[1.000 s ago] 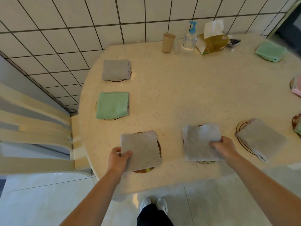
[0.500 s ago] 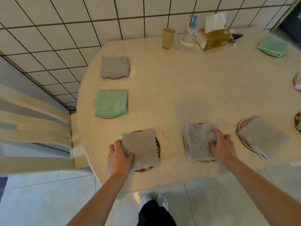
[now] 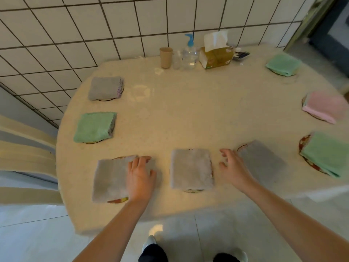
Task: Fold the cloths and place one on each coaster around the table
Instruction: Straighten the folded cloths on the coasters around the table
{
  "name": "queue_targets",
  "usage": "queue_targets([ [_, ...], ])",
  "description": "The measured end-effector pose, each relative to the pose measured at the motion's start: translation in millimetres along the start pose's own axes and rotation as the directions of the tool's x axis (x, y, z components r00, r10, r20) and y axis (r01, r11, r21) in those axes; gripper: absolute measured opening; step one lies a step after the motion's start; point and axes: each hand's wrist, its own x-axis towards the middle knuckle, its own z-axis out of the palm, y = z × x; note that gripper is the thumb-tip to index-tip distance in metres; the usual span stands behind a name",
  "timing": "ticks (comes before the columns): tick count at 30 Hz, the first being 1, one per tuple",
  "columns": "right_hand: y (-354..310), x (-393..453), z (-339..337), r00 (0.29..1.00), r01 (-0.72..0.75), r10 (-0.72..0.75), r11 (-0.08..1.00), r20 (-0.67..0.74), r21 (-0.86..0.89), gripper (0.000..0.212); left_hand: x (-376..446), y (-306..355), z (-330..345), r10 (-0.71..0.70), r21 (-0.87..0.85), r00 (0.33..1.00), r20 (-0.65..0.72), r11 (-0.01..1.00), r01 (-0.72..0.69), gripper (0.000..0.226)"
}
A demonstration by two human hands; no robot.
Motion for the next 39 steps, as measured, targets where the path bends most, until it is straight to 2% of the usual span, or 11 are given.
queue_targets([
  [4,61.0,-13.2,-52.1,0.997,0.079,-0.078,0.996,-0.017,0.048,0.036,-49.7,86.9,60.0,-0.069,-0.121,0.998,0.009,0.99,0.07,0.031],
  [9,136.8,-19.1,-117.5,0.993,0.115,-0.113,0.992,-0.038,0.057,0.034,-82.7,180.4,127.0,-0.23,-0.287,0.961,0.155,0.92,0.267,0.024],
  [12,182.7,-9.7,-153.5,0.997,0.037,-0.031,0.996,-0.076,0.078,0.031,-87.5,222.2,156.3,-0.352,-0.346,0.905,0.238,0.84,0.418,0.021],
  [17,247.1,15.1,-198.0,0.961,-0.237,0.244,0.969,-0.13,0.065,0.034,-74.3,252.8,190.9,-0.54,-0.332,0.793,0.281,0.72,0.609,0.026],
  [19,264.8,25.7,-212.9,0.906,-0.351,0.364,0.931,-0.215,0.097,0.038,-68.1,257.5,202.5,-0.582,-0.333,0.764,0.277,0.688,0.645,0.027],
  [21,282.3,36.4,-221.1,0.79,-0.513,0.555,0.831,-0.26,0.213,0.046,-64.6,259.3,208.0,-0.616,-0.334,0.739,0.272,0.66,0.673,0.025],
  [24,305.2,51.5,-225.2,0.61,-0.707,0.776,0.624,-0.159,0.332,0.053,-60.3,259.6,213.2,-0.663,-0.329,0.695,0.279,0.614,0.717,0.029],
  [26,311.1,59.0,-228.0,0.577,-0.723,0.814,0.548,-0.067,0.42,0.045,-54.7,258.4,217.7,-0.68,-0.318,0.677,0.283,0.599,0.735,0.031],
  [31,316.1,67.6,-237.6,0.546,-0.677,0.832,0.368,0.1,0.638,0.048,-53.3,259.6,219.4,-0.692,-0.318,0.66,0.293,0.58,0.75,0.024],
  [33,313.5,70.3,-242.5,0.573,-0.637,0.797,0.288,0.189,0.715,0.049,-55.2,262.9,218.8,-0.686,-0.343,0.671,0.28,0.582,0.737,0.021],
  [39,313.2,75.8,-250.8,0.699,-0.584,0.663,0.314,0.267,0.749,0.039,-59.8,274.3,218.4,-0.675,-0.43,0.694,0.25,0.565,0.705,0.019],
])
